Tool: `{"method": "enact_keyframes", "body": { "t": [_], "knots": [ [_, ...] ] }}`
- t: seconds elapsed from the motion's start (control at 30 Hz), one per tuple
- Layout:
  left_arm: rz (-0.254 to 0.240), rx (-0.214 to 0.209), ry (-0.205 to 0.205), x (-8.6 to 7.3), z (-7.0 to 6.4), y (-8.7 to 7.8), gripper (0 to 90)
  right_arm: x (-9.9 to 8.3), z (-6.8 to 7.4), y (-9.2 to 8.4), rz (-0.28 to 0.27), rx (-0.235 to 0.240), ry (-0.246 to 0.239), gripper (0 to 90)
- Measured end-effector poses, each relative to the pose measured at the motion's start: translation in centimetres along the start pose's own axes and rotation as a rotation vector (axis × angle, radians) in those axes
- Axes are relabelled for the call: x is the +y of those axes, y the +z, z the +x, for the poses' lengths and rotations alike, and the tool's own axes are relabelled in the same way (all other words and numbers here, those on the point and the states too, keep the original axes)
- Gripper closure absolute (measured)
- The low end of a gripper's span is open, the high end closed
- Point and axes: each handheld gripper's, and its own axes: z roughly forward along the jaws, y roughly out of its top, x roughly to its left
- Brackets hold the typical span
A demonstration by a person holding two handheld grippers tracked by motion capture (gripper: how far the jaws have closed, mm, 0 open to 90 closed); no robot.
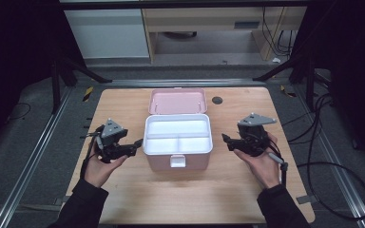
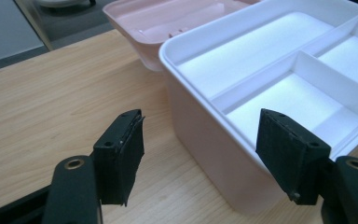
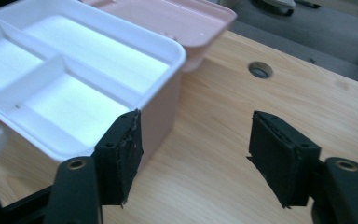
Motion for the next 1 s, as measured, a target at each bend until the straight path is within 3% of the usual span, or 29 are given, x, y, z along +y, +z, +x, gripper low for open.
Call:
{"method": "enact_keyframes", "body": {
  "t": [0.1,0.27,0.37,0.53,0.63,0.77,1.0],
  "knots": [
    [0.024,-0.012,0.007,0.2,-0.5,1.0,32.2,0.6,0.8,1.6,-0.002,0.065,0.004,40.9],
    [0.068,-0.028,0.019,0.1,-1.0,2.4,33.9,0.7,2.2,4.0,0.054,0.102,-0.022,42.3],
    [0.082,-0.038,0.011,-0.1,-0.9,3.0,36.0,0.3,2.5,4.9,0.043,0.121,-0.012,44.2],
    [0.081,-0.079,-0.012,-0.2,-0.7,3.3,42.0,-0.2,2.8,5.8,0.068,0.117,-0.026,45.7],
    [0.074,-0.11,-0.025,-0.1,-0.6,3.5,50.7,-0.4,2.9,6.1,0.079,0.127,-0.024,47.2],
    [0.084,-0.105,-0.014,0.0,-0.6,3.7,52.0,-0.7,3.1,6.3,0.081,0.149,-0.005,50.7],
    [0.082,-0.093,-0.005,0.0,-0.5,4.0,52.8,-0.9,3.5,6.1,0.081,0.131,0.01,51.8]
  ]
}}
